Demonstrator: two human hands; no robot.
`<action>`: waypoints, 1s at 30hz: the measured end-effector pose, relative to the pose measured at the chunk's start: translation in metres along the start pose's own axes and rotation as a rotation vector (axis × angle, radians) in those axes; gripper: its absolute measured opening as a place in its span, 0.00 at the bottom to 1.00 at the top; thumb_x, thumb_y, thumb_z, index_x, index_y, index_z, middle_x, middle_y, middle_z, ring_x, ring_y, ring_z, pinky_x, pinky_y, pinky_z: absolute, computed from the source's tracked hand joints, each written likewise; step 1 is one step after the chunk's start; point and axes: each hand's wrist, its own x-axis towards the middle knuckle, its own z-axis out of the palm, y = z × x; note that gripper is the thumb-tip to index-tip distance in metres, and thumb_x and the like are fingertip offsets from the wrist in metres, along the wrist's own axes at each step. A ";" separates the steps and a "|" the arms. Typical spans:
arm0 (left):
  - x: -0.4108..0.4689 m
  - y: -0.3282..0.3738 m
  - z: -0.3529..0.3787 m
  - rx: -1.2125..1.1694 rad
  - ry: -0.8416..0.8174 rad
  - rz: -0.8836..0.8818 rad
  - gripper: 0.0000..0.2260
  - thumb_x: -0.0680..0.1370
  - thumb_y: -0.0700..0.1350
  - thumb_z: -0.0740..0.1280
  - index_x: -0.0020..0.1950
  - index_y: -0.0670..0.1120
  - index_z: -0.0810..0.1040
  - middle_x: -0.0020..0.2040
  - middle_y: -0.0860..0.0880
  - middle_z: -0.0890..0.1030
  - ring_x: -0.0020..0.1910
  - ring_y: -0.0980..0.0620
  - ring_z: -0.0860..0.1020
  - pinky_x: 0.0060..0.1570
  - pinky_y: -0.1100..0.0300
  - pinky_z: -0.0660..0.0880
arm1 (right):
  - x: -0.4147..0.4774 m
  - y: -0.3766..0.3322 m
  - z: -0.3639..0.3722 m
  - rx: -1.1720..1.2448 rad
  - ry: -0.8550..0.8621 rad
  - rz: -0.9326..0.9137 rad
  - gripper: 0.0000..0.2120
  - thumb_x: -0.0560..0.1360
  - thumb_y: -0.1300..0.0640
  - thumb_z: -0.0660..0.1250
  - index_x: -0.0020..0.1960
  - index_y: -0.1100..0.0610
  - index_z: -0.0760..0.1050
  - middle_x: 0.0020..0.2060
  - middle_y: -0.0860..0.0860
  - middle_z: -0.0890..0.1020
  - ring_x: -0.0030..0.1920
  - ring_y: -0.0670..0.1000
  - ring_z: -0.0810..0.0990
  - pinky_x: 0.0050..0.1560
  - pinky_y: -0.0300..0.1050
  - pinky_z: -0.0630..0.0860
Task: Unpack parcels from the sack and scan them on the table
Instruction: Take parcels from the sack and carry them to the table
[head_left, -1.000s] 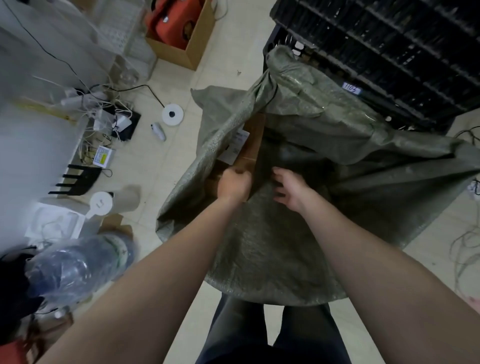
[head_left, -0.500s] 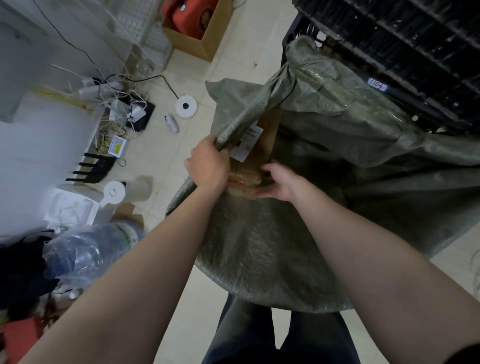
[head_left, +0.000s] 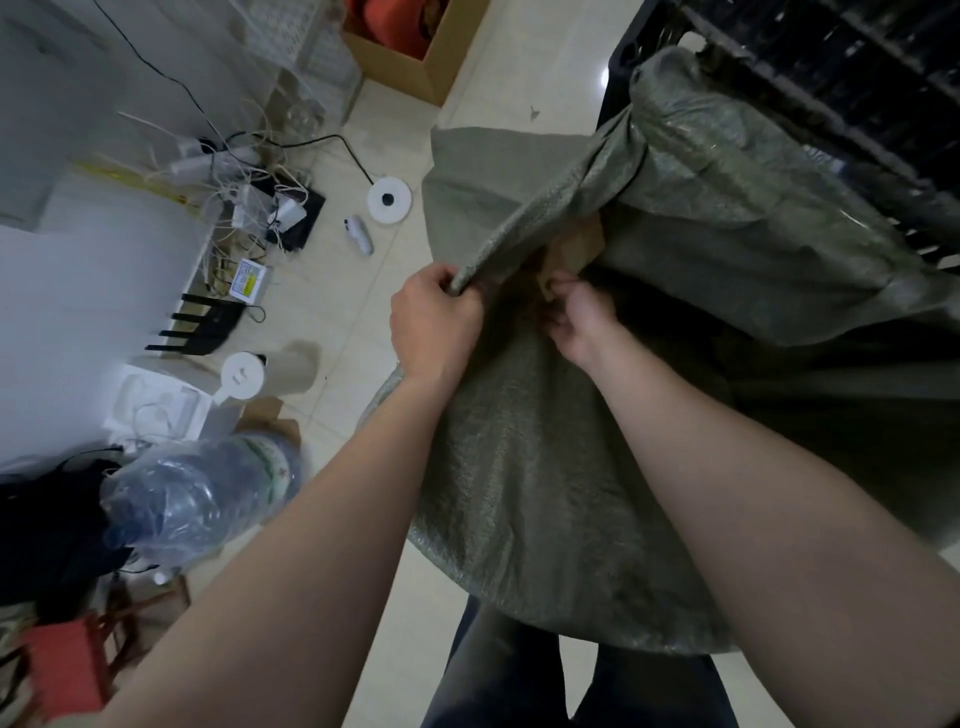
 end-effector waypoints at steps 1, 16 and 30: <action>0.003 -0.001 -0.001 -0.009 0.002 0.002 0.03 0.74 0.51 0.70 0.41 0.55 0.81 0.36 0.55 0.82 0.39 0.52 0.79 0.34 0.58 0.69 | 0.001 0.003 -0.006 -0.032 -0.027 0.042 0.11 0.83 0.63 0.60 0.56 0.53 0.80 0.49 0.54 0.83 0.49 0.54 0.83 0.43 0.47 0.80; 0.011 -0.001 0.000 -0.034 -0.118 -0.046 0.03 0.74 0.50 0.69 0.40 0.55 0.80 0.38 0.56 0.81 0.41 0.56 0.79 0.36 0.59 0.70 | 0.010 -0.013 -0.014 -0.276 -0.030 0.031 0.17 0.85 0.55 0.59 0.72 0.52 0.74 0.69 0.53 0.76 0.58 0.56 0.77 0.59 0.54 0.77; -0.073 0.113 -0.043 0.124 -0.213 0.213 0.26 0.75 0.41 0.68 0.75 0.51 0.74 0.70 0.45 0.77 0.69 0.43 0.74 0.68 0.45 0.73 | -0.163 -0.100 -0.113 -0.813 0.004 -0.183 0.07 0.81 0.58 0.66 0.56 0.50 0.80 0.56 0.53 0.83 0.49 0.57 0.84 0.39 0.46 0.80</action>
